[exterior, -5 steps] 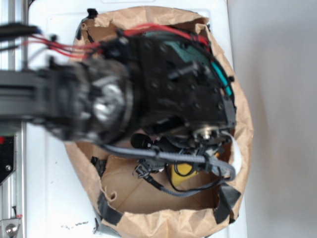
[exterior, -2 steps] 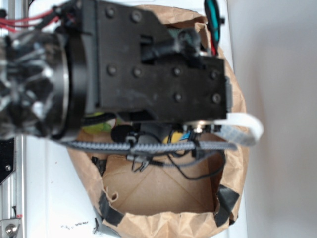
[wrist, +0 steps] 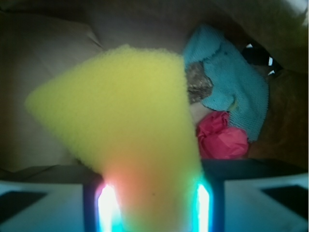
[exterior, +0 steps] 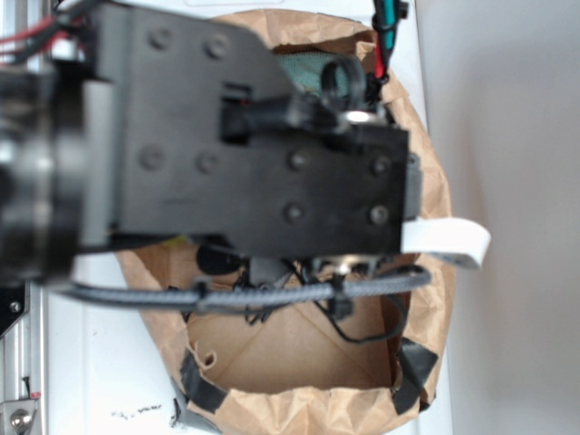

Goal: Grab the green sponge.

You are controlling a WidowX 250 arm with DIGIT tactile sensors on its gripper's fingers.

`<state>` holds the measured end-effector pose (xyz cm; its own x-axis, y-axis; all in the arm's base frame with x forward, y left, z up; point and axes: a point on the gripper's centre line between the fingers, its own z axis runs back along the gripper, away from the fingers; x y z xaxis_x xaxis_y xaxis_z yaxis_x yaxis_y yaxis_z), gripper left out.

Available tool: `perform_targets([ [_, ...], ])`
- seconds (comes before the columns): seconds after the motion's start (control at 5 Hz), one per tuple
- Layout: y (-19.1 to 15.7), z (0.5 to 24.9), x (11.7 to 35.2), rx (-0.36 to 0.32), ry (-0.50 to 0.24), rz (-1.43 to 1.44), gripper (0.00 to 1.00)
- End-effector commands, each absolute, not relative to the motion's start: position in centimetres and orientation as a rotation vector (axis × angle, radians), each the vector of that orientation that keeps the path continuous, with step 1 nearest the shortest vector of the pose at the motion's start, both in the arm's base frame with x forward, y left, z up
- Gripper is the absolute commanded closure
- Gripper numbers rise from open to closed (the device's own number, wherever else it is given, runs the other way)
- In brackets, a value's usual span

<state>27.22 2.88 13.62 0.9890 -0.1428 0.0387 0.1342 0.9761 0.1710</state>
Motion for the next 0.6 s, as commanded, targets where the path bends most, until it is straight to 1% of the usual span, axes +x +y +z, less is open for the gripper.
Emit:
perform_targets([
  [0.0,2.17,17.52,27.25,0.091,-0.109,-0.022,1.0],
  [0.2,2.22,18.05,27.04,0.072,-0.119,-0.02,1.0],
  [0.4,2.16,18.15,27.11,0.068,-0.127,-0.04,1.0],
])
